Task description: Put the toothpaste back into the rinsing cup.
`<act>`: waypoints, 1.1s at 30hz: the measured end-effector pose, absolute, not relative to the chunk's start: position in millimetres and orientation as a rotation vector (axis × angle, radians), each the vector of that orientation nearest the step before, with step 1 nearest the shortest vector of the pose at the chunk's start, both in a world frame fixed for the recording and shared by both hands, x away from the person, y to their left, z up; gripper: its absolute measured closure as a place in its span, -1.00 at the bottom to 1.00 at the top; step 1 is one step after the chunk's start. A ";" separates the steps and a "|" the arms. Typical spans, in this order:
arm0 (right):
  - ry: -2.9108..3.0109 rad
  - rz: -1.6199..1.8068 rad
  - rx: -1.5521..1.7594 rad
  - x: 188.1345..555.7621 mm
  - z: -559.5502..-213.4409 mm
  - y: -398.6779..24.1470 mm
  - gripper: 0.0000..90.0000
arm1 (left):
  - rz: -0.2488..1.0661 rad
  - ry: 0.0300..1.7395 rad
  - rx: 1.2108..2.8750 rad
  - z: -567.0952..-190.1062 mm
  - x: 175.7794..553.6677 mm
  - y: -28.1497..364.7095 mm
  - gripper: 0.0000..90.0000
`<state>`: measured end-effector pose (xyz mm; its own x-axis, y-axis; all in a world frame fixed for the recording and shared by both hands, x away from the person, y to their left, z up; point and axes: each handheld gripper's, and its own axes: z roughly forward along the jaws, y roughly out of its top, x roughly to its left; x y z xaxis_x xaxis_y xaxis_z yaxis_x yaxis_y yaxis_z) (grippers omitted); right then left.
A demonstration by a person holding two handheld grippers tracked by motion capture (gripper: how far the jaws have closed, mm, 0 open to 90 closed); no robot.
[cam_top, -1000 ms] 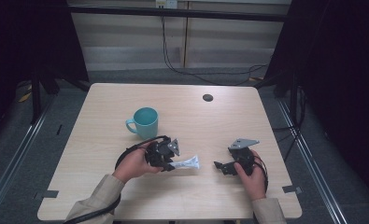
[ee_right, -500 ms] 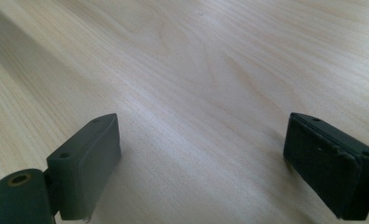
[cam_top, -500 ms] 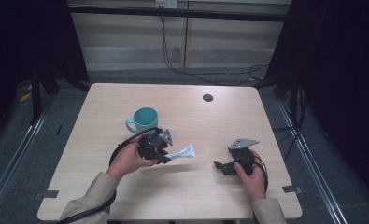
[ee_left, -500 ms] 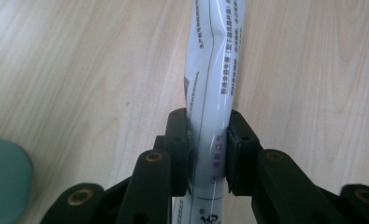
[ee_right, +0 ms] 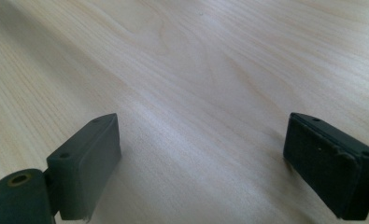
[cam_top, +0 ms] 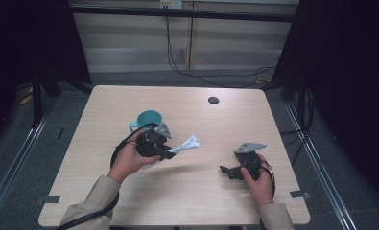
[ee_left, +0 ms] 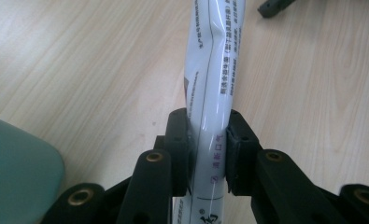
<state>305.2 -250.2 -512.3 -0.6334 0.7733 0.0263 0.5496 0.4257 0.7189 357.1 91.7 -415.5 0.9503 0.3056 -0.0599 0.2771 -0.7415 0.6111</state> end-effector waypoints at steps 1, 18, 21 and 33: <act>2.376 1.025 1.142 305.1 -512.3 -250.2 -0.77 | 0.062 0.417 2.439 -414.4 357.8 92.8 0.66; 2.376 1.025 1.141 305.2 -512.3 -250.2 -0.77 | 0.106 0.538 2.246 -401.3 367.4 109.2 0.66; 2.376 1.026 1.141 305.2 -512.3 -250.2 -0.77 | 0.116 0.561 2.217 -400.0 369.0 111.3 0.66; 2.376 1.026 1.141 305.2 -512.3 -250.2 -0.77 | 0.129 0.604 2.100 -390.1 372.9 117.0 0.66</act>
